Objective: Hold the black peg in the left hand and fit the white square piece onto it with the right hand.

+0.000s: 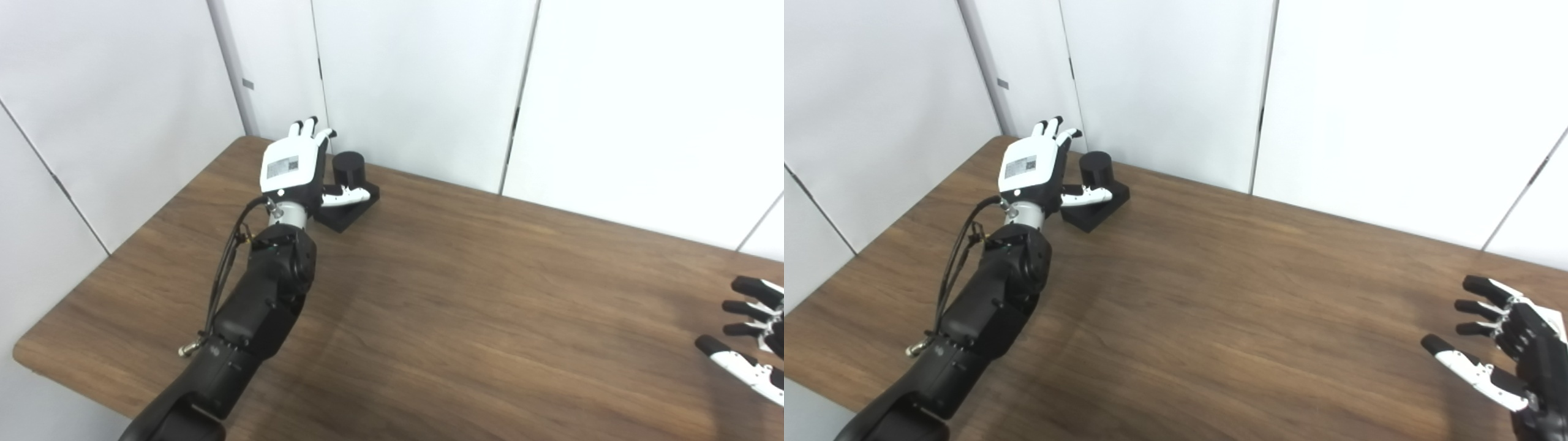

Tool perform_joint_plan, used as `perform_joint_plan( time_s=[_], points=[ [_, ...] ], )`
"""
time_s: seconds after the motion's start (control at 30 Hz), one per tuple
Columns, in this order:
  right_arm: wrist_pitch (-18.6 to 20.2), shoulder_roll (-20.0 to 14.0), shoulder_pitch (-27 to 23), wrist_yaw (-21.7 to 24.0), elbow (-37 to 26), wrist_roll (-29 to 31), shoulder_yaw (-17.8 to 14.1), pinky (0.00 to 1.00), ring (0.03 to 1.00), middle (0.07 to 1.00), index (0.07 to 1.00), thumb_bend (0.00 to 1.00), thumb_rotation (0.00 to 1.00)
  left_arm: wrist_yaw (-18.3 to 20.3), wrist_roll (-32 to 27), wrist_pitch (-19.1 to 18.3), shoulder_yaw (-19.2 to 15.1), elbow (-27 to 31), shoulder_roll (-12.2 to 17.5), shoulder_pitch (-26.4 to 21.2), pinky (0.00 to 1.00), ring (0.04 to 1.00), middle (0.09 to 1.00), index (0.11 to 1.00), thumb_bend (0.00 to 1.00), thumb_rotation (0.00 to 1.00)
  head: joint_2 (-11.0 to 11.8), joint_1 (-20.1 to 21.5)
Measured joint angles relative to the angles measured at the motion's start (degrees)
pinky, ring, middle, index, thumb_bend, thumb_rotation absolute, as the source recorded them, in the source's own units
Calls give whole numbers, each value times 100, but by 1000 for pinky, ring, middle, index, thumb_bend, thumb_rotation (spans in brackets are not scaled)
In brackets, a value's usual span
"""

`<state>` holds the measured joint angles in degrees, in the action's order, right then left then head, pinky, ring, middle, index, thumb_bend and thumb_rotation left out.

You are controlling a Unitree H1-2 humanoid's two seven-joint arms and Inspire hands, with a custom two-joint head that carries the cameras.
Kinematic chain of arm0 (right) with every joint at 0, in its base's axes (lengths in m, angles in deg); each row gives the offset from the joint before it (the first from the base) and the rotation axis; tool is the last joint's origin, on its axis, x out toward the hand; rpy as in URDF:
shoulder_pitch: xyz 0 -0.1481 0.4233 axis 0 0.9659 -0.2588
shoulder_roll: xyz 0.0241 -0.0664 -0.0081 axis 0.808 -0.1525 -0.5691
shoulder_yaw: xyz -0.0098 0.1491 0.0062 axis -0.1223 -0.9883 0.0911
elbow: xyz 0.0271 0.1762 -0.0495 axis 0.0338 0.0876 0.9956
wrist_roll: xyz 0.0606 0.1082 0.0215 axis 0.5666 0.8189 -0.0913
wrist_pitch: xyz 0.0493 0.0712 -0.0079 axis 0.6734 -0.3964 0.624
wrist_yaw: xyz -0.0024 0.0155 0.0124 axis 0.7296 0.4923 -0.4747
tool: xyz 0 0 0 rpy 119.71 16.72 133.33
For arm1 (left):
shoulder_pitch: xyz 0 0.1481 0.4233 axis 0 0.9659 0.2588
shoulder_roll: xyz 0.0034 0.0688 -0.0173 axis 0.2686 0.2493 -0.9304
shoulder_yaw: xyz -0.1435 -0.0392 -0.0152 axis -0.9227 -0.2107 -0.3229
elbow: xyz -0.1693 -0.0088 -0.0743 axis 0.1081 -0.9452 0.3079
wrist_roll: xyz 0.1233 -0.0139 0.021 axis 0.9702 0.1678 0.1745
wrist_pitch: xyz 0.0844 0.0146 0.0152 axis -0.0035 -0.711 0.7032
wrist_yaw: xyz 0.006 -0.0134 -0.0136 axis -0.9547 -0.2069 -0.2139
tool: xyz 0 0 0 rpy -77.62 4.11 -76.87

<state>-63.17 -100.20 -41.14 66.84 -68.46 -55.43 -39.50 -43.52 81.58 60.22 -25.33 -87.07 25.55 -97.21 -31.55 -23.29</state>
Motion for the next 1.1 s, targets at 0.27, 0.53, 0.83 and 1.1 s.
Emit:
perform_joint_plan(
  time_s=[0.27,0.53,0.83,1.1],
  points=[
    [88,1,2,0,-138,-2,-1,547,686,771,717,633,180,-91,47,-7,-30,-446,-8,-72,872,1000,1000,867,1000,620,0,9],
    [104,0,7,5,-141,1,0,549,689,768,717,632,214,-106,128,-17,-228,-731,-67,-153,848,1000,1000,875,1000,648,-18,0],
    [118,0,18,10,-156,-4,1,556,693,776,720,619,192,54,332,-18,-462,-979,-252,-219,799,999,996,854,1000,665,-35,0],
    [160,12,47,11,-258,-5,2,549,693,778,717,591,125,292,375,-19,-518,-1339,-264,-337,809,992,983,784,1000,649,-44,26]
  ],
)
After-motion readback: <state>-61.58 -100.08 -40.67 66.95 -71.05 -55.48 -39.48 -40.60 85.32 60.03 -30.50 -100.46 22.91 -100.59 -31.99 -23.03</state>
